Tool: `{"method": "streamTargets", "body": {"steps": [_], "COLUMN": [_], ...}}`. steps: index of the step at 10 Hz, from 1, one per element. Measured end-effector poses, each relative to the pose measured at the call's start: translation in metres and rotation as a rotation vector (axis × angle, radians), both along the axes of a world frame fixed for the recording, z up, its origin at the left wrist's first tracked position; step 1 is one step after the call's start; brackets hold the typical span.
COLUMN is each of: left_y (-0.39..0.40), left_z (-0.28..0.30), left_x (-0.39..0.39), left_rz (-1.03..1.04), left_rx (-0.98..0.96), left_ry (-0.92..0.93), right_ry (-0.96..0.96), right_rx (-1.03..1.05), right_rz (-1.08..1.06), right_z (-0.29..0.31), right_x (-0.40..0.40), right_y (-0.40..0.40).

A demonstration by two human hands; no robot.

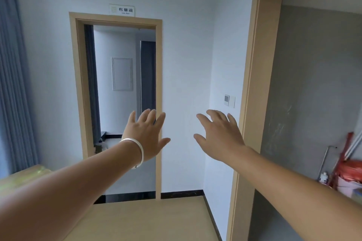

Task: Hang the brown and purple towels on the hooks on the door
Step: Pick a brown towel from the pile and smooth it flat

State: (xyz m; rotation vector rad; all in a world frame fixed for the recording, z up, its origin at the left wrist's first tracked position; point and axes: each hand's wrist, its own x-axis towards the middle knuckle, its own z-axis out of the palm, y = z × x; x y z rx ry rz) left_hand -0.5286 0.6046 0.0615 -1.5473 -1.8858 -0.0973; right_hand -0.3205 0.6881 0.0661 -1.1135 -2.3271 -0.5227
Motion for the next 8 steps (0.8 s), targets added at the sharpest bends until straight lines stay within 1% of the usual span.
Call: {"method": "streamTargets", "body": {"steps": [2,4,6,8], "left_y": [0.105,0.211,0.294,0.365], "left_z": [-0.007,0.001,-0.009,-0.018], "left_x": [-0.033,-0.062,-0.101,-0.172], "left_rz": [0.024,0.08,0.103,0.111], "left_rx": [0.003,0.003,-0.028,-0.025], "left_ry": [0.005,0.001,-0.009,-0.032], "right_ry": [0.009,0.015,-0.012,-0.046], "right_rx": [0.017,0.027,-0.006,-0.011], "right_rz": [0.011,0.055,0.071,0.102], "right_z": [-0.006,0.0,-0.009,-0.019], "right_x": [-0.032,-0.068,-0.112,-0.186], "right_y": [0.116,0.234,0.325,0.398]}}
